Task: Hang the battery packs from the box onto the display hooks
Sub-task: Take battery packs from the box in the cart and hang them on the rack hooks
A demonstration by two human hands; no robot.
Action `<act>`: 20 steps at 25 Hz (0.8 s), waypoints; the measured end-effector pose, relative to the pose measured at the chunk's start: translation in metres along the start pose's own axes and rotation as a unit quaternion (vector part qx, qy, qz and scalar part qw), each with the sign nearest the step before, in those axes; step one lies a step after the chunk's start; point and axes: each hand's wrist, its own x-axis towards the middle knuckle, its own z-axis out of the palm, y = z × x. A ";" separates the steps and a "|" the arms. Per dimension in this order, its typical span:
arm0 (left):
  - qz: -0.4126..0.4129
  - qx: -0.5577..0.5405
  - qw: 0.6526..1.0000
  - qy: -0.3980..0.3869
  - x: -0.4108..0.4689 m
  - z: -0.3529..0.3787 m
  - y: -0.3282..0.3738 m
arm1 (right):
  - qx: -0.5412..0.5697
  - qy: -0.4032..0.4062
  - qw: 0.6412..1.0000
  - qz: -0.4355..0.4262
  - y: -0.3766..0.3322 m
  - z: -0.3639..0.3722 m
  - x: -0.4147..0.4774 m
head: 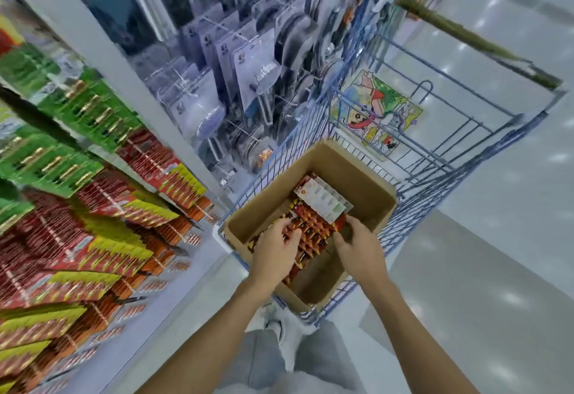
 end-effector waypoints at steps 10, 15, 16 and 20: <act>-0.160 -0.025 0.987 -0.017 0.131 0.088 0.003 | 0.155 -0.056 0.972 0.166 0.045 0.054 0.146; -0.237 -0.111 0.964 -0.039 0.198 0.148 -0.018 | 0.477 -0.038 0.783 0.398 0.058 0.071 0.198; -0.243 -0.125 0.961 -0.037 0.208 0.157 -0.020 | 0.495 -0.020 0.767 0.408 0.063 0.075 0.211; -0.274 -0.183 0.944 -0.016 0.240 0.185 -0.024 | 0.507 0.032 0.746 0.430 0.072 0.086 0.245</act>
